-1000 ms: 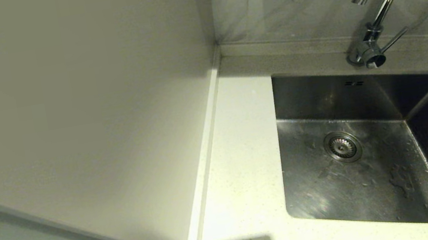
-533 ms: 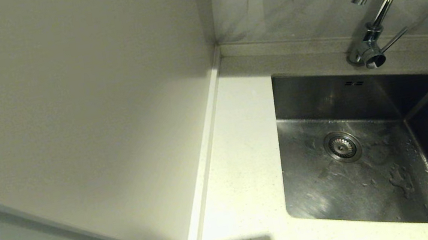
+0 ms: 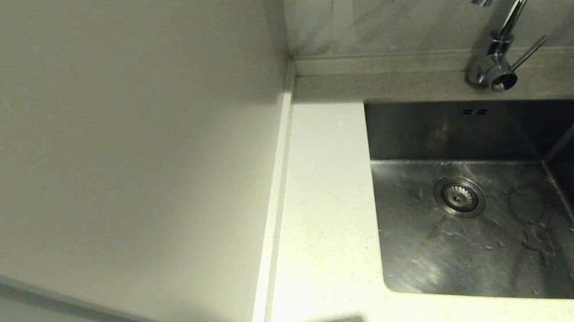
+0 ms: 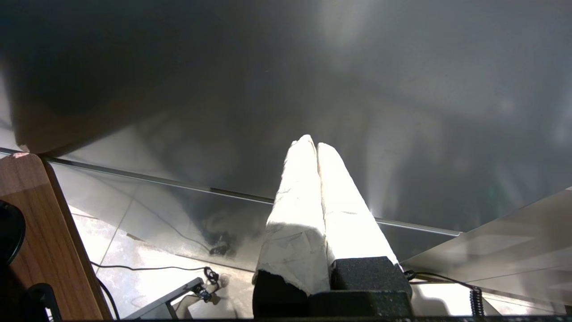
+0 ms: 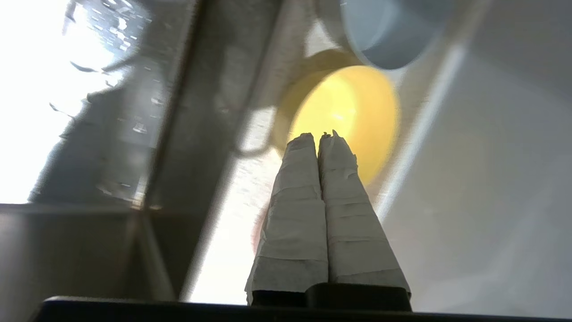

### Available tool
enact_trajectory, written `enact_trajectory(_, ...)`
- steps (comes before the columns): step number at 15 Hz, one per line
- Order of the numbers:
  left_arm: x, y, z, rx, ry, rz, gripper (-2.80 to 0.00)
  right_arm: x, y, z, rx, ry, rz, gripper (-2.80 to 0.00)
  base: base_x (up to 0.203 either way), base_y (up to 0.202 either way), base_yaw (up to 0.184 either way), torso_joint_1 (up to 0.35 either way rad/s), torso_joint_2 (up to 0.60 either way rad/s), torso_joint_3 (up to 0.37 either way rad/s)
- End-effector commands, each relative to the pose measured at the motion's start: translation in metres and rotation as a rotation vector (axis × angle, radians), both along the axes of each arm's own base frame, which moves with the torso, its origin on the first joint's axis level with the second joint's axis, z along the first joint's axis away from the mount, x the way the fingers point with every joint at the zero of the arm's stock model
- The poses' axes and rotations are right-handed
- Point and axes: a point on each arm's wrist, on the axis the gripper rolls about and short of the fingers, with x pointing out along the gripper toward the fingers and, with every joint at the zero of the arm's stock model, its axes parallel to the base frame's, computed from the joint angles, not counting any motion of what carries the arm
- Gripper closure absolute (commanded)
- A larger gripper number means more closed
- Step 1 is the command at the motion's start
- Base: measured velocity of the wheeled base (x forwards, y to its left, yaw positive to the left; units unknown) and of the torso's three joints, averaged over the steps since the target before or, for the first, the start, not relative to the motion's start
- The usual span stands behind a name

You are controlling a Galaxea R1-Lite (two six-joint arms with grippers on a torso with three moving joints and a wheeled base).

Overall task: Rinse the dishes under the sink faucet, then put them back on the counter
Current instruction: Put a bowl into the sink

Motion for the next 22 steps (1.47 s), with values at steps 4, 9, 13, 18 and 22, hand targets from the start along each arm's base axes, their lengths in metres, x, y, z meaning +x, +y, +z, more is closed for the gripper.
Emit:
enact_trajectory(4,0.0,0.0,-0.001,0.0,0.003,0.0,0.0,0.016,-0.011,-0.013,0.168,-0.023,-0.046,0.0,0.0,0.0,0.0,0.0,0.0,0.0)
enact_trajectory(9,0.0,0.0,-0.001,0.0,0.003,0.002,0.0,0.032,-0.027,-0.013,0.176,-0.071,-0.085,0.0,0.0,0.0,0.0,0.0,0.0,0.0)
enact_trajectory(13,0.0,0.0,-0.001,0.0,0.003,0.0,0.0,0.042,-0.05,0.007,0.102,-0.255,-0.052,0.0,0.0,0.0,0.0,0.0,0.0,0.0)
enact_trajectory(18,0.0,0.0,-0.001,0.0,0.003,0.0,0.0,0.017,-0.057,0.023,0.104,-0.27,-0.023,0.0,0.0,0.0,0.0,0.0,0.0,0.0)
enact_trajectory(22,0.0,0.0,-0.001,0.0,0.003,0.0,0.0,0.008,-0.063,0.016,0.116,-0.198,0.0,-2.8,0.0,0.0,0.0,0.0,0.0,0.0)
